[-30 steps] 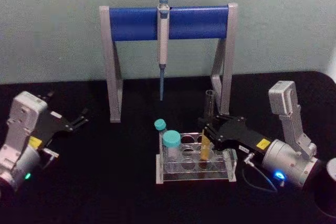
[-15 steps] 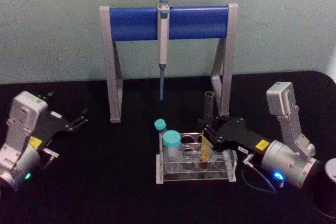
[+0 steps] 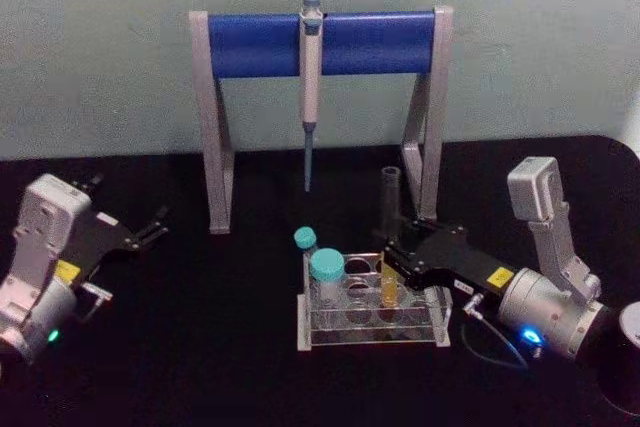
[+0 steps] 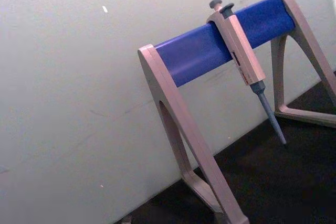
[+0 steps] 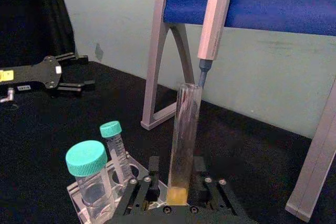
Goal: Pick up the test tube from the test tube rack, shake it, then place it back into the test tube rack.
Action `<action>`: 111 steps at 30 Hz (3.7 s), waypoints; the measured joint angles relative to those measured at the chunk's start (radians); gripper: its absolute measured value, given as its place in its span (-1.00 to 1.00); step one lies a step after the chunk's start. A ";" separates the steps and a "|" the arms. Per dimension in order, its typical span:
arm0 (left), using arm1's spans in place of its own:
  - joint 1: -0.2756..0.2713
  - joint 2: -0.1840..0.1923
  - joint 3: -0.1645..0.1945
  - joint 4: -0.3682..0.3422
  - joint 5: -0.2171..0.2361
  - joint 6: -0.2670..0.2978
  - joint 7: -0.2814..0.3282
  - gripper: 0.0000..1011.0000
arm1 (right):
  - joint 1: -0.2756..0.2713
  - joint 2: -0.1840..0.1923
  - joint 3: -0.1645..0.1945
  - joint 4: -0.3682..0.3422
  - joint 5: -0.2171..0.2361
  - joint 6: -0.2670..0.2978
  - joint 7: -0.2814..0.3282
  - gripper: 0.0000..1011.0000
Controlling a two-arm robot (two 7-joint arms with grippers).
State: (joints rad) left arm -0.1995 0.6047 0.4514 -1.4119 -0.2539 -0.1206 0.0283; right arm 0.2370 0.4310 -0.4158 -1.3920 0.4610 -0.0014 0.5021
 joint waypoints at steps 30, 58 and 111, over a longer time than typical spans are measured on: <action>0.000 0.000 0.000 0.000 0.000 0.000 0.000 1.00 | -0.004 0.000 0.006 -0.015 0.006 -0.007 0.000 0.98; 0.000 0.000 0.000 0.000 0.000 0.000 0.000 1.00 | -0.383 0.006 0.265 -0.281 -0.053 -0.108 -0.304 0.98; 0.000 0.000 0.000 0.000 0.000 0.000 0.000 1.00 | -0.373 -0.062 0.258 -0.156 -0.124 -0.064 -0.330 0.98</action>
State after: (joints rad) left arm -0.1996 0.6047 0.4514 -1.4120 -0.2539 -0.1205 0.0283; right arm -0.1362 0.3691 -0.1576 -1.5475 0.3366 -0.0653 0.1724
